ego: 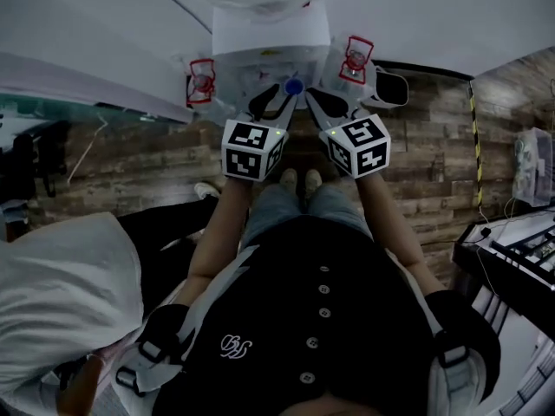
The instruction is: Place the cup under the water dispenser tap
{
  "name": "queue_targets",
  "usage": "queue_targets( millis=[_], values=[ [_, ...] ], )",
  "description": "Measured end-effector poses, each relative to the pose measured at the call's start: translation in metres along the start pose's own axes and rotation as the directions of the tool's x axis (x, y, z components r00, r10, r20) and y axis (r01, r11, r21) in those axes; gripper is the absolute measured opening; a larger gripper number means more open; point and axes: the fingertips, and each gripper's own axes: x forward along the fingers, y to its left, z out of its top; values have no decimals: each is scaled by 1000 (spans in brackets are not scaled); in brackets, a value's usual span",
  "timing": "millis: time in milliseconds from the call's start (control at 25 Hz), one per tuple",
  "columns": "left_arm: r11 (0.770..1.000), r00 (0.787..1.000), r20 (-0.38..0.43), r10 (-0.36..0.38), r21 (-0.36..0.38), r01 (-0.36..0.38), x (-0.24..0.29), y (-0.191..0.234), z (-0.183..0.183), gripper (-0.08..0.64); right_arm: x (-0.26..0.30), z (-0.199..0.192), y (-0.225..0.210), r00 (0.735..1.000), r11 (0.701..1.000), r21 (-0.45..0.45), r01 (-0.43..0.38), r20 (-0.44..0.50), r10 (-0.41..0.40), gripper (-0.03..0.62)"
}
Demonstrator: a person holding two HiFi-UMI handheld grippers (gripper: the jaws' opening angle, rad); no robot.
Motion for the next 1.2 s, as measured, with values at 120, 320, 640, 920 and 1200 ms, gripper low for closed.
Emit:
queue_targets(
  millis=[120,320,640,920,1200],
  values=[
    [1000,999,41,-3,-29,4,-12,-4,7,132,-7,10,8,1000,1000,-14,-13,19,13,-3],
    [1000,998,66,-16,-23,18,-17,-8,8,112,-10,17,9,999,999,-33,-27,28,28,-3],
    [999,995,95,-38,11,37,-28,-16,17,92,-13,21,18,998,999,-22,-43,33,44,-3],
    [998,991,111,-68,-3,69,-34,-22,16,46,-18,25,28,998,998,-44,-50,43,52,-3],
    [994,991,88,-97,-47,102,-33,-26,-1,2,-31,9,26,999,999,-32,-35,25,36,-5]
  ],
)
